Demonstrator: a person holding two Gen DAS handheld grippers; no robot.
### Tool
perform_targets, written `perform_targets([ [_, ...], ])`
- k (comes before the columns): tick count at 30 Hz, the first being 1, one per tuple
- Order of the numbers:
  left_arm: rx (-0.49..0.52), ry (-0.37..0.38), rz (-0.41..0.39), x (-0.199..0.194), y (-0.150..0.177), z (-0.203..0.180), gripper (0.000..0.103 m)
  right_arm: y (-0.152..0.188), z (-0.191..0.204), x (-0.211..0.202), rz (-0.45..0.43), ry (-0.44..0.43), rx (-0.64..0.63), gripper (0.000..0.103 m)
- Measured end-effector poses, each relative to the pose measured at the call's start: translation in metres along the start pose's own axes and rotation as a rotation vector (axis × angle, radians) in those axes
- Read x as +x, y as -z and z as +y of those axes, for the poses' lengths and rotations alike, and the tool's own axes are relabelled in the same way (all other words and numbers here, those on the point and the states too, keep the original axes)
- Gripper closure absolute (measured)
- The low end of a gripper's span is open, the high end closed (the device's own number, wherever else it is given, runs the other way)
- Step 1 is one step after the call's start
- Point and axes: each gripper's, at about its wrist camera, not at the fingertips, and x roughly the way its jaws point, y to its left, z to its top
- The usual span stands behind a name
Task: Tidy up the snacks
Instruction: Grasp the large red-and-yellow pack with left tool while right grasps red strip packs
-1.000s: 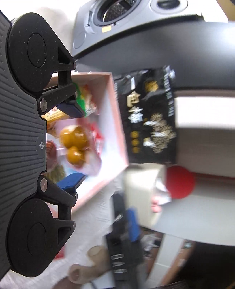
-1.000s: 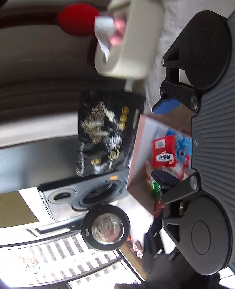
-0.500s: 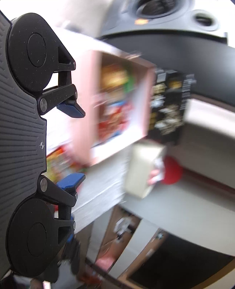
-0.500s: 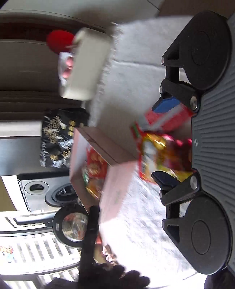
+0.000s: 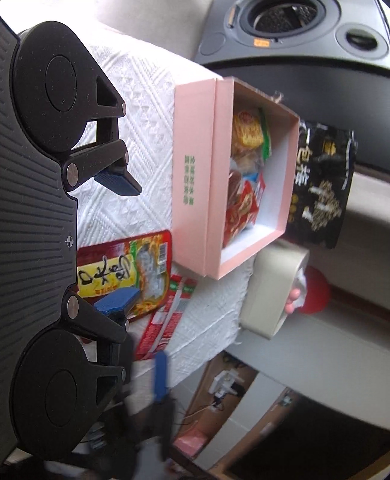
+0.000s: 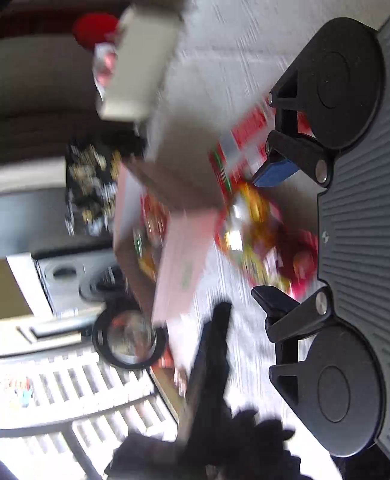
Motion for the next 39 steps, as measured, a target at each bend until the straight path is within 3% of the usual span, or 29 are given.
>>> perform_targets([
  [4, 0.052, 0.037, 0.030, 0.010, 0.006, -0.015, 0.030, -0.003, -0.041, 0.029, 0.084, 0.170, -0.034, 0.030],
  [6, 0.084, 0.041, 0.032, 0.012, 0.008, -0.022, 0.030, -0.002, -0.057, 0.041, 0.130, 0.189, -0.010, 0.030],
  [10, 0.133, 0.016, 0.030, 0.012, 0.011, -0.031, 0.030, 0.001, -0.065, 0.040, 0.120, 0.164, 0.056, 0.033],
  [15, 0.101, -0.027, 0.021, 0.011, 0.010, -0.023, 0.030, 0.013, -0.063, 0.018, 0.105, 0.252, 0.172, 0.041],
  [20, 0.034, -0.038, 0.004, 0.012, 0.007, -0.017, 0.030, 0.037, -0.047, -0.007, 0.088, 0.350, 0.174, 0.041],
  [24, 0.092, -0.022, 0.018, 0.018, 0.008, -0.034, 0.030, 0.051, -0.035, -0.019, 0.063, 0.275, 0.206, 0.029],
  [26, 0.141, -0.014, 0.024, 0.021, 0.009, -0.046, 0.030, 0.051, -0.030, -0.023, 0.054, 0.195, 0.228, 0.027],
  [28, 0.198, -0.015, 0.022, 0.025, 0.010, -0.059, 0.030, 0.050, -0.026, -0.024, 0.036, 0.168, 0.219, 0.026],
  [33, 0.342, -0.098, 0.040, 0.041, 0.019, -0.079, 0.028, 0.049, -0.028, -0.015, 0.039, 0.221, 0.218, 0.026],
  [39, 0.274, -0.128, 0.049, 0.040, 0.015, -0.058, 0.024, 0.060, -0.032, -0.014, 0.009, 0.253, 0.213, 0.025],
])
